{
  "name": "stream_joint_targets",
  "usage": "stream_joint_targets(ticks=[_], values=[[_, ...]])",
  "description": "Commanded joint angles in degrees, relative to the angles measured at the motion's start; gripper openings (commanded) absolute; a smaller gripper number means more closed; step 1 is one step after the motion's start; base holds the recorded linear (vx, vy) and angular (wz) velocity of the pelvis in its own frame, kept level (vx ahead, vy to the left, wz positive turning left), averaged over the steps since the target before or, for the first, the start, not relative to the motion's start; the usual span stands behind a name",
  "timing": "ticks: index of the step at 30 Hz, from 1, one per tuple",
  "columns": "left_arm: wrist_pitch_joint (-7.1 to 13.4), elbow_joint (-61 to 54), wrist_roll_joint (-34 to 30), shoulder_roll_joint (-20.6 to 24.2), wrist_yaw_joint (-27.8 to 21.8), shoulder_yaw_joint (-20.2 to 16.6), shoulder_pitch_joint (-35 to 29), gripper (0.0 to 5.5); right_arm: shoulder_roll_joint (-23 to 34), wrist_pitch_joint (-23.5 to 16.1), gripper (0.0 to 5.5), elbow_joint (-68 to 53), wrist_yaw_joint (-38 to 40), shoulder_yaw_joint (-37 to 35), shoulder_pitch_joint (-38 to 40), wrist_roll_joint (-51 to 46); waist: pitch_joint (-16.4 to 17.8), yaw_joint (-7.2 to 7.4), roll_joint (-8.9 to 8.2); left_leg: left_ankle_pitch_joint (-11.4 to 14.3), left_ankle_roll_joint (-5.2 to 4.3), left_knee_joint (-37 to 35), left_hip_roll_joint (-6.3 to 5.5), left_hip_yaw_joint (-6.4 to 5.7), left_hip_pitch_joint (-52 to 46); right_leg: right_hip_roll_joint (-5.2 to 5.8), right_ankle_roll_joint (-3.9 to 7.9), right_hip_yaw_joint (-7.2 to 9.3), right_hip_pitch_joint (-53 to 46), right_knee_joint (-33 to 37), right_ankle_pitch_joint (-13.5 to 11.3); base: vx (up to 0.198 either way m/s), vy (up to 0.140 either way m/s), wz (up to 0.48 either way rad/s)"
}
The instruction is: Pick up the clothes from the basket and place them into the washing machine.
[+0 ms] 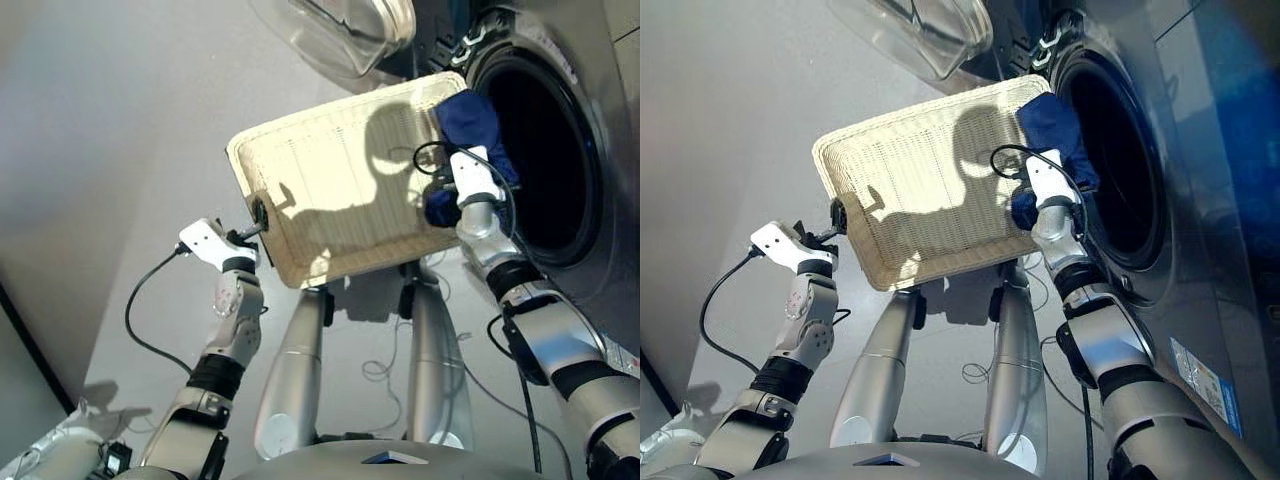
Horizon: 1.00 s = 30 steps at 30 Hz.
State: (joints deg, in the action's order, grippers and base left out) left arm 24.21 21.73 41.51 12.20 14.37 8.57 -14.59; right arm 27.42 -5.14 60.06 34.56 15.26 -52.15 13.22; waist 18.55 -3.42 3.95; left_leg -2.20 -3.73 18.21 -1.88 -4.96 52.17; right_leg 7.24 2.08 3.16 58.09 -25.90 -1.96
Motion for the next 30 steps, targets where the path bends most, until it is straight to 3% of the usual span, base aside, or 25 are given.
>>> stream_joint_targets(ticks=[1, 5, 9, 16, 19, 20, 21, 25, 30], values=[[3.92, -2.2, -2.63, 2.48, 1.47, -1.88, 2.4, 5.5, 6.28, 1.75, 0.0, 2.9, 8.22, -1.08, -7.54, 1.5, -2.59, -0.15, 1.76, 1.26, 5.11, -1.81, -3.78, 1.89, 3.73, -2.97, 0.51, 3.13, -0.17, 4.16, 0.21, 0.0, 0.0, 0.0], [3.94, -3.22, -2.28, 3.71, 1.74, -0.99, 4.21, 5.5, 11.37, 5.43, 0.0, 8.69, 13.79, 1.52, -15.2, 2.57, -2.0, -1.02, 2.06, 1.86, 5.42, 0.15, -3.69, 2.28, 6.81, -2.7, 0.49, 2.59, 3.17, 2.04, 0.48, 0.0, 0.0, 0.0], [3.66, -3.07, -1.56, 4.28, 1.36, -0.12, 4.58, 5.5, 14.46, 7.5, 0.0, 13.51, 14.41, 3.96, -22.37, 0.71, -1.62, -1.12, 1.9, 2.65, 5.5, 3.32, -3.83, 2.66, 9.79, -2.74, 0.35, 2.36, 5.99, -1.33, 1.09, 0.0, 0.0, 0.0], [2.96, -4.84, 0.73, 4.1, 3.24, 0.69, 4.7, 5.5, 14.11, 7.19, 0.0, 19.05, 17.05, 2.38, -27.85, -10.31, -0.72, -0.55, 1.51, 5.82, 5.99, 13.2, -4.13, 3.33, 16.34, -2.93, -0.24, 2.38, 12.13, -10.7, 3.52, 0.0, 0.0, 0.0], [2.79, -4.8, 1.96, 3.93, 3.3, 0.9, 4.79, 5.5, 11.73, 4.86, 0.0, 19.42, 15.51, 0.75, -27.27, -14.93, -0.72, -0.22, 1.06, 7.81, 6.43, 18.17, -4.5, 3.61, 18.34, -3.29, -0.69, 2.14, 14.0, -15.44, 5.2, 0.0, 0.0, 0.0], [2.88, -5.01, 2.29, 3.88, 3.47, 0.83, 4.67, 5.5, 10.76, 3.79, 2.55, 19.07, 14.56, 0.34, -27.26, -16.57, -0.55, -0.1, 1.05, 8.26, 6.49, 19.65, -4.54, 3.72, 18.71, -3.38, -0.68, 2.04, 14.51, -17.12, 5.64, 0.0, 0.0, 0.0], [2.92, -5.17, 2.43, 3.86, 3.43, 0.77, 4.65, 5.5, 10.12, 3.11, 5.5, 19.03, 13.75, 0.08, -26.82, -17.85, -0.46, 0.12, 0.9, 8.78, 6.55, 21.08, -4.71, 3.72, 19.2, -3.29, -0.83, 1.98, 14.95, -18.32, 6.15, 0.0, 0.0, 0.0], [2.91, -5.55, 2.68, 4.02, 3.3, 0.68, 5.36, 5.5, 7.42, 0.31, 5.5, 19.27, 11.4, -2.24, -24.48, -22.75, -1.07, 0.39, 0.5, 10.23, 6.7, 23.74, -5.12, 3.99, 19.36, -3.2, -1.2, 2.04, 14.89, -20.36, 7.29, 0.0, 0.0, 0.0], [3.29, -5.2, 2.83, 4.26, 2.88, -0.95, 6.05, 5.5, 4.89, -3.49, 5.5, 15.45, 7.09, -4.6, -18.19, -26.19, -2.05, 0.61, -0.24, 10.18, 6.68, 22.37, -5.12, 3.92, 17.86, -3.17, -1.13, 2.06, 13.49, -19.06, 7.07, 0.0, 0.0, 0.0]])
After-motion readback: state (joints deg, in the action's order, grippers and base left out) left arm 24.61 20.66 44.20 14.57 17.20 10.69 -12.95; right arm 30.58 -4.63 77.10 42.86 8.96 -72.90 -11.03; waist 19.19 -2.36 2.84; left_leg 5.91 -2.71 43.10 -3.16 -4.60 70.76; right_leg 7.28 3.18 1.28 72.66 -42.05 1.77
